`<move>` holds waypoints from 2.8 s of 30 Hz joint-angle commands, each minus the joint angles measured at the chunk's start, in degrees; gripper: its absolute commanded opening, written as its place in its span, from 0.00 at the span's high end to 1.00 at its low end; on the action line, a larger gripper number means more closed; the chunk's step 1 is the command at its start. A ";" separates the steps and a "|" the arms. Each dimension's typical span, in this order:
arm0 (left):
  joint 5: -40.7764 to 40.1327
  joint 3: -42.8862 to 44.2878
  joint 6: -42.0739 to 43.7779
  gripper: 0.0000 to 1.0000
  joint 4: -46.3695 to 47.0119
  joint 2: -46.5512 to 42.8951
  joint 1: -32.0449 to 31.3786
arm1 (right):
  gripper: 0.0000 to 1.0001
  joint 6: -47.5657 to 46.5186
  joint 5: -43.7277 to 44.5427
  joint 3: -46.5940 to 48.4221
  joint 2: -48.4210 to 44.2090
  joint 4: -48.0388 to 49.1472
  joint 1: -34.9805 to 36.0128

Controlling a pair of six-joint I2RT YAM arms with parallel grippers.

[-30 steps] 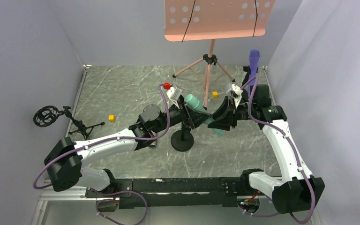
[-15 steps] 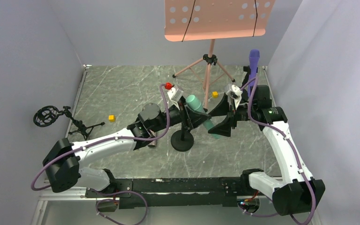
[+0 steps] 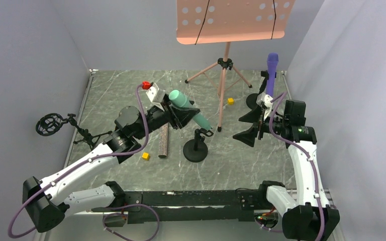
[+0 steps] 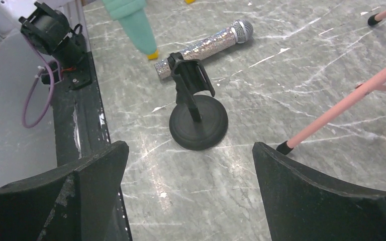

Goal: Attach the microphones to the stand

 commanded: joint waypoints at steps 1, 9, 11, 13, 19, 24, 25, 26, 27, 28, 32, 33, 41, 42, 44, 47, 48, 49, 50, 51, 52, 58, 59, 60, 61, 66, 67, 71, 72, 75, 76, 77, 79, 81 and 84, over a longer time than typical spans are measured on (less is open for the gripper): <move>-2.99 -0.37 2.96 1.00 -2.26 -0.16 1.75 | 0.00 1.95 0.99 -1.32 -2.12 5.48 -0.64; -3.33 -0.19 2.79 1.00 1.14 3.99 2.53 | 0.00 3.93 1.18 -2.47 -3.54 7.28 -1.60; -2.99 0.18 2.74 1.00 1.62 5.44 2.55 | 0.00 4.06 1.22 -2.56 -3.57 7.41 -1.77; -2.44 0.55 2.95 1.00 1.54 6.62 2.60 | 0.00 4.06 1.23 -2.56 -3.64 7.43 -1.94; -1.14 -0.04 2.41 1.00 2.39 8.18 2.83 | 0.00 4.23 1.05 -2.65 -3.67 7.47 -2.16; 3.12 -0.30 1.50 1.00 1.25 9.92 2.84 | 0.00 4.14 1.05 -2.65 -3.53 7.39 -2.16; 3.35 -0.90 1.29 1.00 1.52 10.03 2.81 | 0.00 4.18 1.05 -2.69 -3.54 7.39 -2.16; 3.29 -1.62 0.99 1.00 1.96 10.06 2.83 | 0.00 4.19 1.04 -2.73 -3.51 7.46 -2.16; 3.17 -2.28 0.57 1.00 2.51 10.10 2.85 | 0.00 4.17 1.02 -2.74 -3.52 7.47 -2.15; 3.20 -2.87 0.21 1.00 3.13 10.24 2.94 | 0.00 4.18 0.99 -2.74 -3.52 7.47 -2.18; 3.07 -4.43 -0.81 1.00 4.77 11.10 3.12 | 0.00 4.15 1.07 -2.91 -3.31 7.56 -2.19; 3.11 -4.68 -1.16 1.00 5.11 11.30 3.32 | 0.00 4.08 0.98 -2.99 -3.24 7.52 -2.20; 5.98 -5.67 -0.70 1.00 6.76 9.24 3.91 | 0.00 -2.23 -1.53 -4.66 -2.70 5.44 -1.45; 5.72 -5.59 -0.09 1.00 6.17 8.76 4.01 | 0.01 -3.13 -1.83 -5.00 -2.73 5.34 -1.13; 5.02 -5.56 0.86 1.00 5.16 8.03 4.15 | 0.01 -6.49 -2.38 -5.83 -2.70 4.73 -0.17; 4.89 -5.61 1.57 1.00 5.32 7.06 4.82 | 0.01 -14.62 -2.43 -7.21 -1.50 3.04 2.22; 4.73 -5.38 1.71 1.00 5.14 6.74 5.11 | 0.01 -17.12 -1.57 -6.95 -0.65 2.39 3.67; 4.54 -5.00 2.08 1.00 4.83 6.37 5.30 | 0.01 -19.03 -0.30 -6.07 0.51 1.54 5.36; 4.39 -4.46 2.50 1.00 4.28 6.06 5.59 | 0.01 -20.79 1.32 -4.84 1.82 0.53 6.71; 4.22 -4.02 2.84 1.00 3.65 5.69 5.74 | 0.02 -22.48 2.46 -3.25 3.34 -0.70 9.31; 4.09 -3.50 3.29 1.00 3.10 5.29 5.84 | 0.05 -23.88 2.71 -1.74 5.03 -2.05 10.87; 4.02 -3.89 3.63 1.00 2.66 3.02 6.13 | 0.39 -30.14 -0.20 6.27 16.60 -4.51 13.82; 3.98 -4.11 3.66 1.00 2.62 2.62 6.13 | 0.50 -29.35 -0.32 7.54 18.53 -3.99 14.26; 3.91 -4.40 3.62 1.00 2.60 2.24 6.13 | 0.63 -28.43 -0.35 9.27 20.29 -3.51 14.48; 3.81 -4.69 3.62 1.00 2.68 1.89 6.11 | 0.75 -27.36 -0.51 10.44 21.94 -3.36 14.80; 4.39 -5.27 3.51 1.00 2.73 1.20 6.15 | 1.00 -30.44 -0.75 13.23 27.11 -6.94 17.68; 4.37 -5.37 3.53 1.00 2.85 1.21 6.16 | 1.00 -29.27 0.00 12.77 27.30 -5.59 18.56; 3.62 -5.94 3.71 1.00 3.26 0.82 6.18 | 1.00 -22.85 2.82 10.12 26.70 2.75 21.41; 3.60 -5.99 3.74 1.00 3.31 0.85 6.13 | 1.00 -22.07 3.20 9.90 26.76 3.71 21.86; 3.68 -5.81 3.96 1.00 3.24 1.35 6.20 | 1.00 -21.41 3.98 9.87 27.72 4.53 22.72; 3.81 -5.75 3.97 1.00 3.23 1.68 6.18 | 1.00 -21.21 4.03 9.97 28.11 4.76 22.94; 3.92 -5.66 3.97 1.00 3.35 1.95 6.14 | 1.00 -21.24 4.17 10.00 28.53 4.76 23.23; 3.95 -5.52 3.80 1.00 3.76 2.63 6.14 | 0.97 -22.20 4.16 10.09 29.32 3.96 23.96; 3.79 -5.47 3.65 1.00 4.36 3.38 6.07 | 0.93 -23.36 3.95 10.02 29.65 2.97 24.58; 3.97 -5.65 3.30 1.00 5.48 4.65 6.18 | 0.81 -23.60 4.03 9.18 28.92 3.16 24.82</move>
